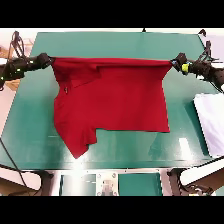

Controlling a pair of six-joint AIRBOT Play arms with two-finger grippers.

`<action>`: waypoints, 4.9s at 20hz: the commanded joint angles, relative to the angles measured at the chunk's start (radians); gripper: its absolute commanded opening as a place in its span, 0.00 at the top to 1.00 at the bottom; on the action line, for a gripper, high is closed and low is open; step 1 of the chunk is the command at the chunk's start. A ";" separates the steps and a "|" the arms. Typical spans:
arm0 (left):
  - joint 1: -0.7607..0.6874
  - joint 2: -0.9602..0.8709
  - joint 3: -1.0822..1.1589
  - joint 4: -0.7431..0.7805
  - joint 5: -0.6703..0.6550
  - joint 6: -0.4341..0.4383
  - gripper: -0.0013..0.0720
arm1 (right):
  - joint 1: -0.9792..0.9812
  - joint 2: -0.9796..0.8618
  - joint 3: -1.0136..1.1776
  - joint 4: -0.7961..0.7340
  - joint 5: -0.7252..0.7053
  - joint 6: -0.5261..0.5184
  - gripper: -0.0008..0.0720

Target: Fold the shirts.

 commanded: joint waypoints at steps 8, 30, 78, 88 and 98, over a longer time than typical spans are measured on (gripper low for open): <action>0.001 -0.002 -0.050 0.426 -0.339 -0.206 0.95 | -0.005 0.117 -0.197 -0.481 0.277 0.186 0.97; 0.002 0.511 -0.708 0.703 -0.537 -0.541 0.23 | -0.175 0.749 -0.914 -0.610 0.384 0.378 0.72; -0.225 0.495 -0.231 0.684 -0.449 -0.644 0.95 | 0.003 0.741 -0.753 -0.286 0.090 0.367 0.97; -0.225 -0.047 0.124 0.574 -0.209 -0.513 0.95 | 0.140 0.039 -0.226 -0.238 -0.003 0.365 0.97; -0.151 -0.101 0.344 0.453 -0.219 -0.458 0.03 | -0.096 -0.082 0.153 -0.335 0.489 0.346 0.38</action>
